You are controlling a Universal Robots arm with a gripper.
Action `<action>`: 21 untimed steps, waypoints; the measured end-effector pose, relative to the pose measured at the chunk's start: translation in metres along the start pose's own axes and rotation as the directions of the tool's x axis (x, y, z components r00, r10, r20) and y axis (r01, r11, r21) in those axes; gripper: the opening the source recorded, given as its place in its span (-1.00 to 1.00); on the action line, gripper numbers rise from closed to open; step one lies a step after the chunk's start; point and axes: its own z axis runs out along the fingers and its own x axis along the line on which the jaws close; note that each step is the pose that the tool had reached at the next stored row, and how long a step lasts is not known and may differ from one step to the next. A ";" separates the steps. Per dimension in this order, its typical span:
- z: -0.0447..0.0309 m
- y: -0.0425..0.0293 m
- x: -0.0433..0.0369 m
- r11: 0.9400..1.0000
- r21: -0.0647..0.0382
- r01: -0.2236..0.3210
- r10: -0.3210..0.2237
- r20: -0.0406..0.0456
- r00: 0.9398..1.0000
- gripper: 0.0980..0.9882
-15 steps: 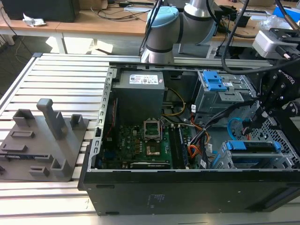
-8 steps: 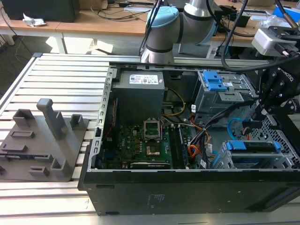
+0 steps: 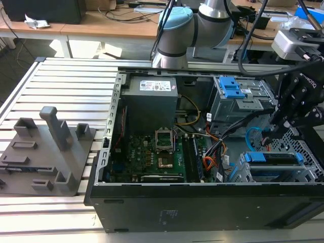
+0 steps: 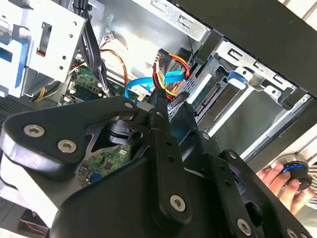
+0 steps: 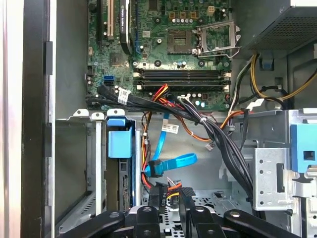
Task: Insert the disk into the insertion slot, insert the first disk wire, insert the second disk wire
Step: 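Insert the first disk wire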
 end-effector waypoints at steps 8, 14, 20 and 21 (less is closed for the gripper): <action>0.0010 -0.0001 0.0000 0.997 0.000 -0.082 0.082 -0.001 0.997 -0.54; 0.0053 -0.0003 0.0000 0.997 0.000 -0.082 0.082 -0.001 0.997 -0.54; 0.0125 -0.0006 0.0000 0.997 0.000 -0.082 0.082 -0.001 0.997 -0.54; 0.0140 -0.0007 0.0000 0.997 0.000 -0.082 0.082 -0.001 0.997 -0.54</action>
